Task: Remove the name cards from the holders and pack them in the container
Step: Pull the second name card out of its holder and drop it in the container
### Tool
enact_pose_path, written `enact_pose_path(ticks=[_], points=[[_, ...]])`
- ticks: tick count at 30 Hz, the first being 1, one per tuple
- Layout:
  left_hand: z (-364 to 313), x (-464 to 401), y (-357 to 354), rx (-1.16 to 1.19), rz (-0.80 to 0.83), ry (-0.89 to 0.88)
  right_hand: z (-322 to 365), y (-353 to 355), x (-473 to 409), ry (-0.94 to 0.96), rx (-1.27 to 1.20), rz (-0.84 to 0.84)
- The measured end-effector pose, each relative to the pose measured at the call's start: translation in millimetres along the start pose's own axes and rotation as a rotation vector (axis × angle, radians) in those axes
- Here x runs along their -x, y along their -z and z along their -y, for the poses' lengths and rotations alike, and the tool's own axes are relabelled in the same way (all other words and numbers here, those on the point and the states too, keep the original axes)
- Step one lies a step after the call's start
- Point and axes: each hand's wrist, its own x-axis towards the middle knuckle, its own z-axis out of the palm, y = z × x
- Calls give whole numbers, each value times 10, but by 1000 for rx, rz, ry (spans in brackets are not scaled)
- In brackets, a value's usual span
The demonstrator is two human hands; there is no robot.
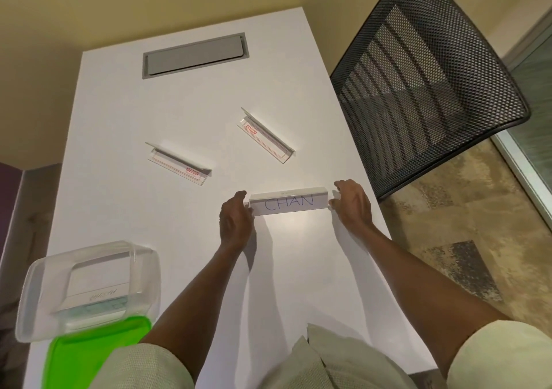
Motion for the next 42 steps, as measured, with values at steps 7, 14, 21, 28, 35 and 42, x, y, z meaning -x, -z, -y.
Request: enact_pose_path(ticks=[7, 14, 21, 28, 35, 42], points=[[32, -43, 136, -346, 173, -455, 61, 175, -177, 351, 411, 154], [-87, -188, 94, -507, 317, -478, 227, 170, -301, 419, 576, 286], [-119, -297, 18, -647, 337, -430, 263, 110, -333, 470, 664, 346], [-76, -347, -11, -661, 348, -395, 222, 36, -331, 483, 707, 373], [-73, -380, -21, -622, 343, -375, 133, -47, -322, 511, 615, 294], [-46, -429, -65, -549, 331, -334, 126, -90, -307, 480, 693, 237]])
